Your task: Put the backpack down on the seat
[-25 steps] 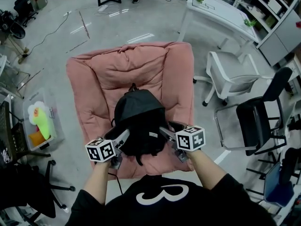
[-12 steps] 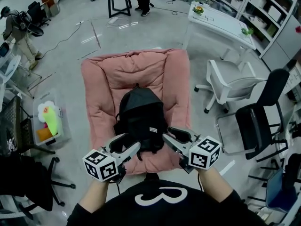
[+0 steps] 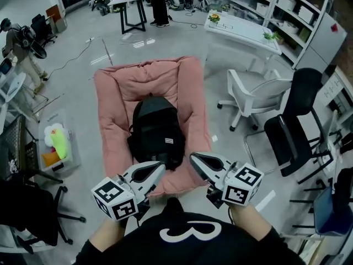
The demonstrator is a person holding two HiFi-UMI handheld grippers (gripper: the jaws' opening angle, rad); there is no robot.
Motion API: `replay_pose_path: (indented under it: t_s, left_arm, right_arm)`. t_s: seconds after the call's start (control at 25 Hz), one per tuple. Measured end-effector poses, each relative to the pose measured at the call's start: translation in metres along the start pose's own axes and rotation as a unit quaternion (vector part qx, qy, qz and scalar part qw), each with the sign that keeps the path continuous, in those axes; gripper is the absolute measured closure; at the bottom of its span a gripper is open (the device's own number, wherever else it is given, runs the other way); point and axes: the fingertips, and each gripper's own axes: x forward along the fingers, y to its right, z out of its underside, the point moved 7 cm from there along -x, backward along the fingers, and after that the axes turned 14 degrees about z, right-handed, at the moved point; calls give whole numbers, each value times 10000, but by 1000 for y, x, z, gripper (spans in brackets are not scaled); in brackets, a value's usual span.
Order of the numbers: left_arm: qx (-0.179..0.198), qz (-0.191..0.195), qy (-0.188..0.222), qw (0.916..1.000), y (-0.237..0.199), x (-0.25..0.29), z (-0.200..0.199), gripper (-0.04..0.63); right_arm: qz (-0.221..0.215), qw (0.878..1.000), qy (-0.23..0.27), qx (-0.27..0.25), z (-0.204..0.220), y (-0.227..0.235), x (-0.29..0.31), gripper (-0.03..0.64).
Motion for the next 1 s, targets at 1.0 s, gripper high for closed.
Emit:
replay_pose_path:
  t_s: [1.0]
  left_arm:
    - [528,-320,168,9980,156,-47,24,589]
  right_arm:
    - [-329,9985,277,-334,24,-104,-126,614]
